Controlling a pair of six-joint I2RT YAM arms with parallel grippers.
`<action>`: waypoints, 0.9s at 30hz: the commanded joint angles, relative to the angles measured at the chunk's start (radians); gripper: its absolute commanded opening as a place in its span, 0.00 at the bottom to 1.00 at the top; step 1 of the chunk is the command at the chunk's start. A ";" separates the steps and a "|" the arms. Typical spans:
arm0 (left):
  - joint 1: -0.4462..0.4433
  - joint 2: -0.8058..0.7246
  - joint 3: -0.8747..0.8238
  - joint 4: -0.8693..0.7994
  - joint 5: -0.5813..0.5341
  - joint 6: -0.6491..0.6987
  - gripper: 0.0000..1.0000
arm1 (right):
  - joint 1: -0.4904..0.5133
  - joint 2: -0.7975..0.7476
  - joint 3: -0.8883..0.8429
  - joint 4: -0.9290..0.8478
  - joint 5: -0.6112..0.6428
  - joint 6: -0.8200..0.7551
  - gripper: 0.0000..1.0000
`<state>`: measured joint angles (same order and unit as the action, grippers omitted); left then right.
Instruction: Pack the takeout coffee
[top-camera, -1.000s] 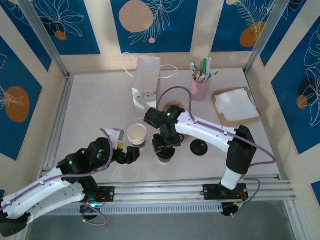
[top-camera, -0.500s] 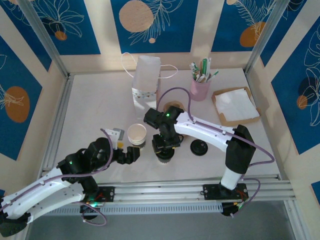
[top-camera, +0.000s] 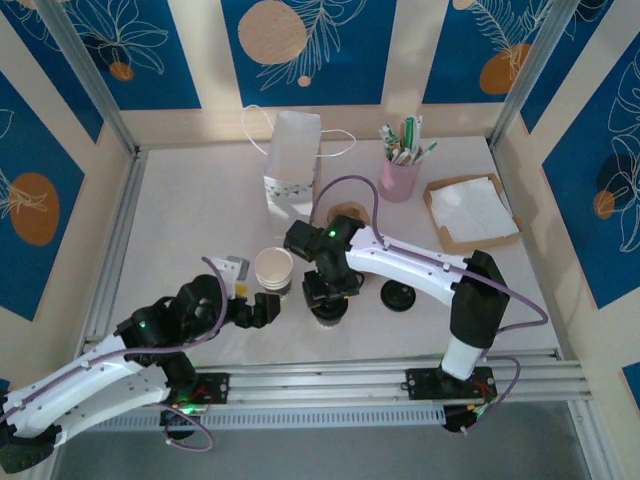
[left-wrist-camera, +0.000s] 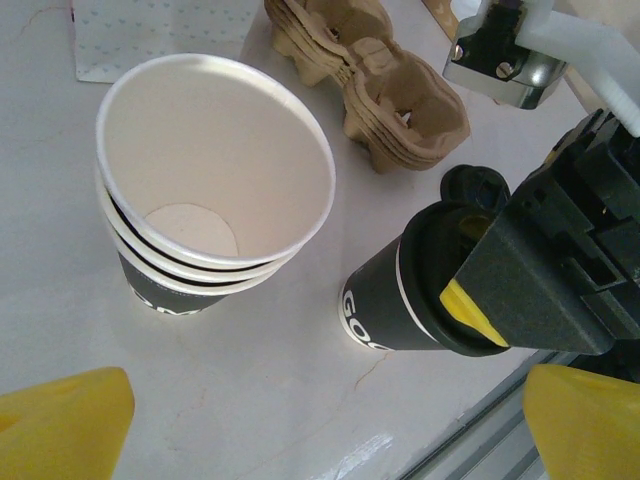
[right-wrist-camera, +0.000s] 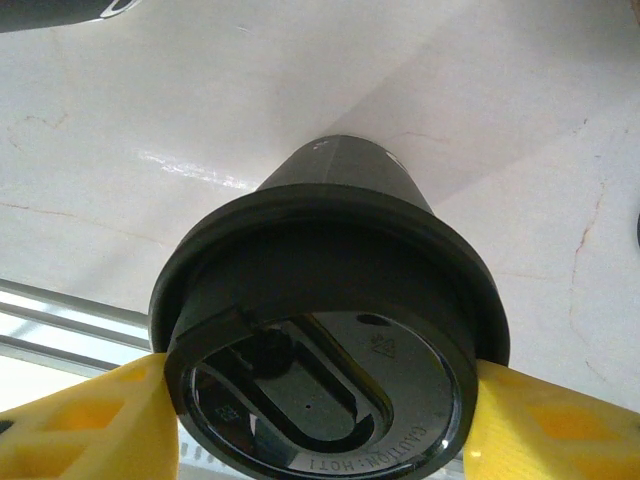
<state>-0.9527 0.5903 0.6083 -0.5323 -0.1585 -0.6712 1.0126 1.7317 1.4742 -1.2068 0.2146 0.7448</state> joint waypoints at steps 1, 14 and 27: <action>0.007 -0.013 -0.004 0.008 -0.010 0.006 1.00 | 0.028 0.103 -0.096 -0.029 -0.004 0.028 0.63; 0.008 -0.022 -0.006 0.008 -0.006 -0.001 1.00 | 0.035 0.046 -0.045 -0.044 -0.004 0.028 0.69; 0.008 -0.021 -0.004 0.005 -0.006 -0.001 1.00 | 0.037 0.095 -0.103 -0.027 0.006 0.035 0.70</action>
<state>-0.9527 0.5770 0.6083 -0.5327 -0.1585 -0.6735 1.0283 1.7252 1.4639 -1.1969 0.2474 0.7601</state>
